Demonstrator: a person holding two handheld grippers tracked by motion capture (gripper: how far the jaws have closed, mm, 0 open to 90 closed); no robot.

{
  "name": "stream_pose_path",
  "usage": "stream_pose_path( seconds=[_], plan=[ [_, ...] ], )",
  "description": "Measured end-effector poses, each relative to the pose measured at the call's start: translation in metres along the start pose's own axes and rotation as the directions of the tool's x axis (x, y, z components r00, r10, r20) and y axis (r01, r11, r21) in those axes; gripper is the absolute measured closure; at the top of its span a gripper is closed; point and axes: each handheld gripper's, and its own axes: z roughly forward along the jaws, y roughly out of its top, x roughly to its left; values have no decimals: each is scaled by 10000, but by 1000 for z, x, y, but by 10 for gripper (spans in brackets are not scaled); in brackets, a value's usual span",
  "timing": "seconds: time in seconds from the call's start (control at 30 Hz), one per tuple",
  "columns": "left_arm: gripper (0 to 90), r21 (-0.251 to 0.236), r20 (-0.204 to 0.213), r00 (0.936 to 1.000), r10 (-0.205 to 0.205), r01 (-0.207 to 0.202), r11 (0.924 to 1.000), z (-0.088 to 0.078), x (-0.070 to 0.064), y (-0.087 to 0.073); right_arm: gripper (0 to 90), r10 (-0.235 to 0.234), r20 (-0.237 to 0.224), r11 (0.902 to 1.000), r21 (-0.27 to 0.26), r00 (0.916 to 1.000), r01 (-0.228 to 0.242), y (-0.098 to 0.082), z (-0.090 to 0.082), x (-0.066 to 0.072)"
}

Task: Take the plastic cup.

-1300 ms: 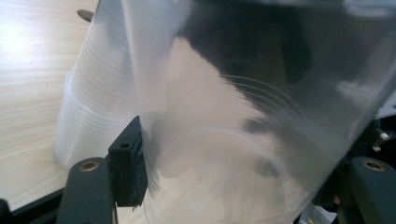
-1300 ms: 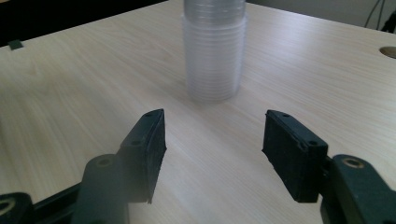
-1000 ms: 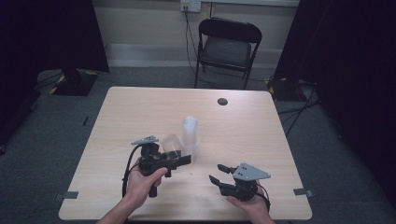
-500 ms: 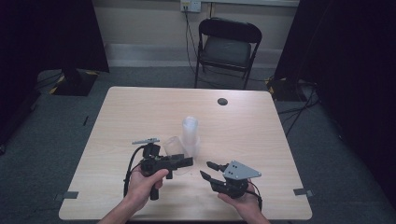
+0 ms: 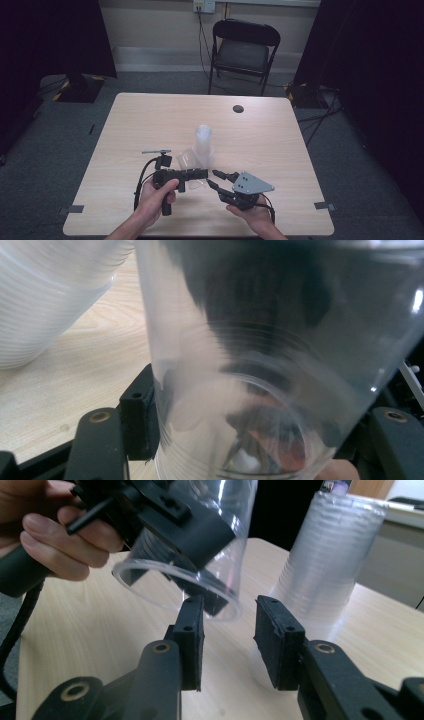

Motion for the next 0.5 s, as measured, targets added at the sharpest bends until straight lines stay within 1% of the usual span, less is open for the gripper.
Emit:
stream_pose_path(
  seconds=[0.07, 0.27, 0.3, 0.37, 0.43, 0.5],
  plan=[
    [336, -29, 87, 9999, -111, 111, 9999, 0, 1, 0, 667, -77, -5, 9999, -88, 10000, 77, 2, 2, 1],
    [336, 15, 252, 9995, -172, 172, 9999, 1, -1, -2, 694, -172, 32, 9993, -343, 9998, 173, 4, 9, 1],
    [336, 41, 342, 9992, -184, 183, 9998, 3, -2, -2, 696, -222, 26, 9991, -366, 9998, 222, 4, 11, 2],
    [334, 73, 448, 9989, -127, 124, 9999, 5, -3, -4, 703, -221, 19, 9988, -445, 9998, 222, 3, 14, 2],
    [333, 130, 457, 9989, -58, 52, 9999, 7, -5, -5, 716, -261, 109, 9980, -581, 9996, 266, 3, 17, 3],
    [333, 127, 681, 9976, -106, 97, 9999, 8, -5, -6, 721, -174, 127, 9972, -729, 9998, 183, 3, 18, 2]
  ],
)
